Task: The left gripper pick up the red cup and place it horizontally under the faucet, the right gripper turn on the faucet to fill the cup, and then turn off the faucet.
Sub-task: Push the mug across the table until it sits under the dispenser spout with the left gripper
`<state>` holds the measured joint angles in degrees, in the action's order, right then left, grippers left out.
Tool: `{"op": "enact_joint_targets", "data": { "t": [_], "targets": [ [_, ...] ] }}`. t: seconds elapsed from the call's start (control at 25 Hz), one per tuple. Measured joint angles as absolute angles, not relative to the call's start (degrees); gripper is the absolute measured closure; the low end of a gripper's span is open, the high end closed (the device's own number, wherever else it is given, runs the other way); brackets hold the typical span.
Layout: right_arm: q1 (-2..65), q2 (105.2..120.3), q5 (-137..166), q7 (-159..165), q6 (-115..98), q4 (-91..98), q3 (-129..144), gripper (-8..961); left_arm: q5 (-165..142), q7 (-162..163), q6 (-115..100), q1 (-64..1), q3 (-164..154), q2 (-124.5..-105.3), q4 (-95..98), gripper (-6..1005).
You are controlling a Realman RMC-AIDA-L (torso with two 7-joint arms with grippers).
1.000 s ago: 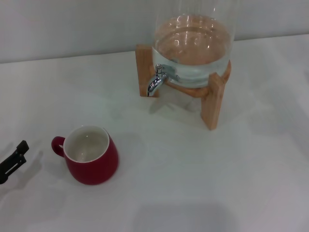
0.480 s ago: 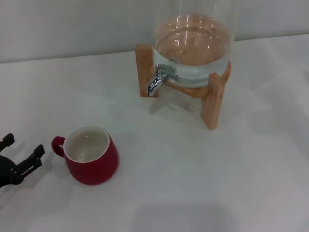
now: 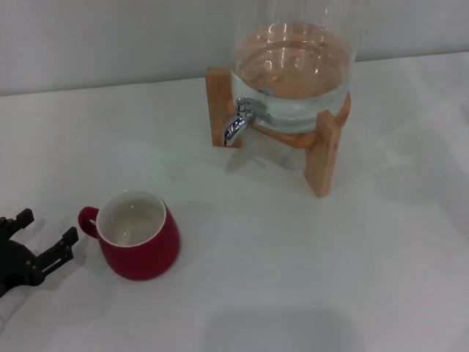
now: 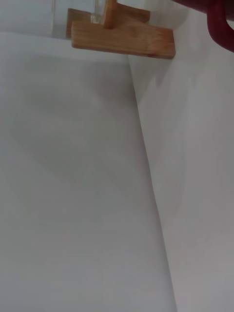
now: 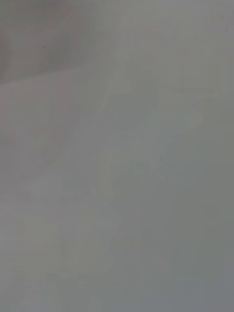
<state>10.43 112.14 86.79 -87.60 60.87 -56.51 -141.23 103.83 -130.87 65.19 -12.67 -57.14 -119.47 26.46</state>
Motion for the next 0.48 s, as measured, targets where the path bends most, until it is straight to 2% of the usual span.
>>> {"op": "enact_joint_targets", "data": {
  "t": [0.48],
  "targets": [
    [10.6, 112.1, 86.8, -87.6, 60.6, -56.2, -141.2, 229, 103.8, -130.5, 62.6, -15.8, -59.2, -119.35, 24.6, 133]
  ]
}}
